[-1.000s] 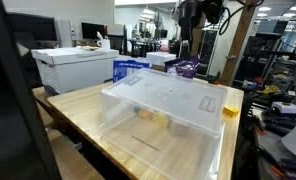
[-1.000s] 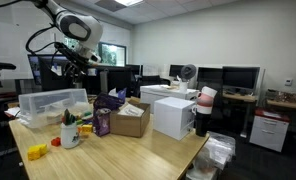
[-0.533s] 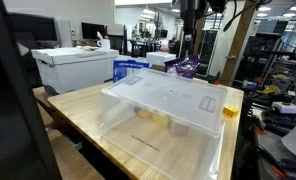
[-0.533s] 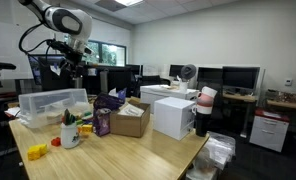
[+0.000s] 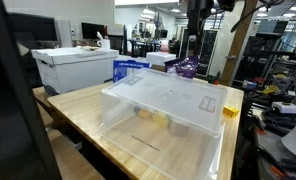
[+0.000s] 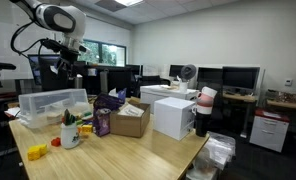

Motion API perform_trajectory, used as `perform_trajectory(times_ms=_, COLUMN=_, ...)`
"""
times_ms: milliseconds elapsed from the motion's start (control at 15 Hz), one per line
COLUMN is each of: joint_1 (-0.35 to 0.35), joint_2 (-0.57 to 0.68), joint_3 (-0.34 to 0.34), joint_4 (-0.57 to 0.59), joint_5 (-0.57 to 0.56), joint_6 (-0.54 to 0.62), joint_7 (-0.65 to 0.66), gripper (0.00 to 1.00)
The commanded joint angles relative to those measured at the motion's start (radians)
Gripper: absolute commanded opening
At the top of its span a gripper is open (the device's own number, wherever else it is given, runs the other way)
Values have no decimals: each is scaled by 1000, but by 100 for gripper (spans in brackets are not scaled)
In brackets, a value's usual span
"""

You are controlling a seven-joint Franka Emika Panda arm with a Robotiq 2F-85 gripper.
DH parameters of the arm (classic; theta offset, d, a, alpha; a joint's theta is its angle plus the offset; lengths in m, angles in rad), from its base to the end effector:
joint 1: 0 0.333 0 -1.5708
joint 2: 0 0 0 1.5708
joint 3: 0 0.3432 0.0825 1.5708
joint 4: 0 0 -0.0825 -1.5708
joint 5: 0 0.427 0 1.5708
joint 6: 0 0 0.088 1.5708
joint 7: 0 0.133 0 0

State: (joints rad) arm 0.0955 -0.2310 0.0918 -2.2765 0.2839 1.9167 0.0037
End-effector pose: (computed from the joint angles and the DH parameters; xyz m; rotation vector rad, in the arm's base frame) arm 0.4776 0.1184 0.4233 -2.9057 -0.0955 0.2187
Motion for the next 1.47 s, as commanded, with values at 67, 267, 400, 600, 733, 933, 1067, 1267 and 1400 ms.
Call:
perform_trajectory(times_ms=67, joint_1=2, joint_2=-83, joint_3=-19, joint_4=-130, joint_5=73, joint_6=46, joint_7=11, gripper=100)
perform_trajectory(times_ms=267, joint_1=5, joint_2=-106, joint_3=-21, joint_4=-180, joint_5=101, joint_6=58, joint_7=14, gripper=100)
perform_trajectory(times_ms=400, joint_1=9, joint_2=-127, joint_3=-14, joint_4=-209, joint_5=108, joint_6=64, joint_7=15, gripper=100)
perform_trajectory(times_ms=600, joint_1=14, joint_2=-161, joint_3=-3, joint_4=-246, joint_5=103, joint_6=66, joint_7=35, gripper=100)
perform_trajectory(times_ms=733, joint_1=17, joint_2=-192, joint_3=8, joint_4=-270, joint_5=95, joint_6=63, joint_7=56, gripper=100)
perform_trajectory(times_ms=933, joint_1=12, joint_2=-242, joint_3=29, joint_4=-291, joint_5=54, joint_6=47, joint_7=118, gripper=100)
perform_trajectory(times_ms=1067, joint_1=0, joint_2=-270, joint_3=27, joint_4=-263, joint_5=24, joint_6=1, joint_7=153, gripper=100)
perform_trajectory(times_ms=1267, joint_1=15, joint_2=-226, joint_3=17, joint_4=-249, joint_5=43, joint_6=20, joint_7=120, gripper=100)
perform_trajectory(times_ms=1400, joint_1=13, joint_2=-248, joint_3=17, joint_4=-250, joint_5=40, joint_6=11, joint_7=126, gripper=100)
